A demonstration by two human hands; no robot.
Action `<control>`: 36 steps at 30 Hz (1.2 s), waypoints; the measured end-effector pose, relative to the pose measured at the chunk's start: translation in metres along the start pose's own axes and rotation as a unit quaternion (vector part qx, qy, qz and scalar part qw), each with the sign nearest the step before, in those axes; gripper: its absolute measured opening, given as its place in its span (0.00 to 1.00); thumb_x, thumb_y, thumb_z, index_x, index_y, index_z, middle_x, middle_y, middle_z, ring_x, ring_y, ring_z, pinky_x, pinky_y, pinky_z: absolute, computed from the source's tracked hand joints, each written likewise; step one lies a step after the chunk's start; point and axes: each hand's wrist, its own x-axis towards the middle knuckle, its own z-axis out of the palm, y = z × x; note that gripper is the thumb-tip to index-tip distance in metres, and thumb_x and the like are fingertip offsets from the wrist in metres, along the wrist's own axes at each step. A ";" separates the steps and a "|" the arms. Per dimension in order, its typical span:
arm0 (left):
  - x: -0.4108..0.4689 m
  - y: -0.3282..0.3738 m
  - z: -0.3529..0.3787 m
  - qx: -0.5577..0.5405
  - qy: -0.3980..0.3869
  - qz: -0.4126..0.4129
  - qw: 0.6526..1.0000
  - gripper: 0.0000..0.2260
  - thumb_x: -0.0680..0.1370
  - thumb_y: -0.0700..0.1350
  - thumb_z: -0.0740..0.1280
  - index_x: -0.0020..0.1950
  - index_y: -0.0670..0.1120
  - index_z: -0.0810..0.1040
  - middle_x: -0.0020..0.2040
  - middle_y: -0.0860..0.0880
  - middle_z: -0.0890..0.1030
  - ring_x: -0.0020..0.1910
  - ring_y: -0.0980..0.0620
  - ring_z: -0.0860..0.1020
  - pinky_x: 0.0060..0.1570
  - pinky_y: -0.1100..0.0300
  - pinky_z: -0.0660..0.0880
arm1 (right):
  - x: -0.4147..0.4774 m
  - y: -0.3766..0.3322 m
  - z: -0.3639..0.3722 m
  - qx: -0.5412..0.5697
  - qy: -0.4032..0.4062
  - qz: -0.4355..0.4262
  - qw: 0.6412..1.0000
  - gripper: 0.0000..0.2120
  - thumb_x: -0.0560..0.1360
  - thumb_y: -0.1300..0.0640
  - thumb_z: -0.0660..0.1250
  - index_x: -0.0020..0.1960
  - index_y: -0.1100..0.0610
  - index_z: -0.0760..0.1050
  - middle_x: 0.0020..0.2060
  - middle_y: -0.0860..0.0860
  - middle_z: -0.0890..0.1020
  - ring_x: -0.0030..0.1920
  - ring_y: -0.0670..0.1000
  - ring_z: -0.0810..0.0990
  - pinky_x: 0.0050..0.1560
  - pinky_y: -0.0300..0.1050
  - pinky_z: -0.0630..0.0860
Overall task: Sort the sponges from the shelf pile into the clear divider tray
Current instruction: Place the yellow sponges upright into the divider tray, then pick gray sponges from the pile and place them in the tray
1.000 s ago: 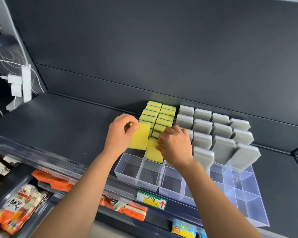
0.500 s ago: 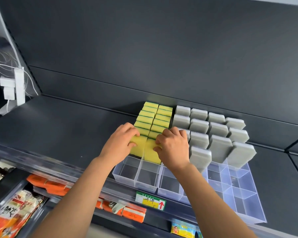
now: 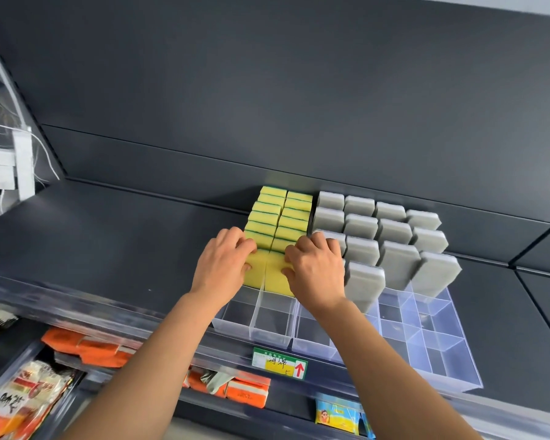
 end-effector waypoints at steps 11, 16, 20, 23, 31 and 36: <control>-0.006 0.031 -0.016 0.019 0.056 -0.016 0.998 0.12 0.68 0.43 0.76 0.49 0.44 0.82 0.46 0.48 0.79 0.47 0.45 0.76 0.43 0.51 0.74 | -0.027 0.020 -0.031 0.078 0.058 0.037 0.995 0.22 0.65 0.50 0.75 0.56 0.56 0.76 0.51 0.53 0.80 0.51 0.57 0.77 0.52 0.51 0.73; -0.002 0.081 -0.019 0.046 0.052 0.030 0.997 0.14 0.67 0.43 0.75 0.52 0.45 0.81 0.50 0.47 0.80 0.51 0.45 0.76 0.49 0.49 0.73 | -0.061 0.055 -0.050 0.052 0.044 0.065 0.996 0.26 0.65 0.51 0.75 0.60 0.56 0.74 0.58 0.56 0.78 0.59 0.58 0.76 0.57 0.52 0.72; -0.004 0.134 -0.015 0.044 0.039 0.062 0.996 0.19 0.64 0.41 0.77 0.54 0.42 0.80 0.54 0.43 0.79 0.55 0.42 0.76 0.52 0.48 0.74 | -0.098 0.092 -0.064 0.024 0.031 0.094 0.995 0.28 0.64 0.50 0.77 0.60 0.58 0.75 0.59 0.57 0.78 0.60 0.59 0.76 0.58 0.54 0.72; -0.009 0.173 -0.006 0.035 0.030 0.077 0.996 0.22 0.62 0.40 0.78 0.54 0.42 0.80 0.55 0.43 0.79 0.56 0.41 0.76 0.51 0.47 0.74 | -0.130 0.120 -0.077 0.002 0.010 0.117 0.993 0.29 0.63 0.49 0.77 0.60 0.57 0.75 0.58 0.57 0.79 0.60 0.59 0.76 0.60 0.55 0.72; -0.031 0.313 0.028 -0.014 0.001 0.159 0.987 0.22 0.57 0.37 0.80 0.50 0.41 0.80 0.50 0.43 0.80 0.51 0.41 0.78 0.43 0.51 0.77 | -0.245 0.218 -0.120 -0.035 -0.058 0.214 0.975 0.26 0.60 0.49 0.79 0.55 0.56 0.78 0.53 0.56 0.80 0.61 0.59 0.76 0.60 0.58 0.71; -0.044 0.395 0.046 -0.033 -0.014 0.194 0.980 0.24 0.58 0.39 0.80 0.51 0.42 0.80 0.50 0.44 0.80 0.50 0.43 0.78 0.44 0.50 0.77 | -0.311 0.272 -0.143 -0.054 -0.089 0.245 0.964 0.24 0.72 0.46 0.68 0.64 0.54 0.71 0.64 0.54 0.73 0.71 0.57 0.63 0.69 0.54 0.58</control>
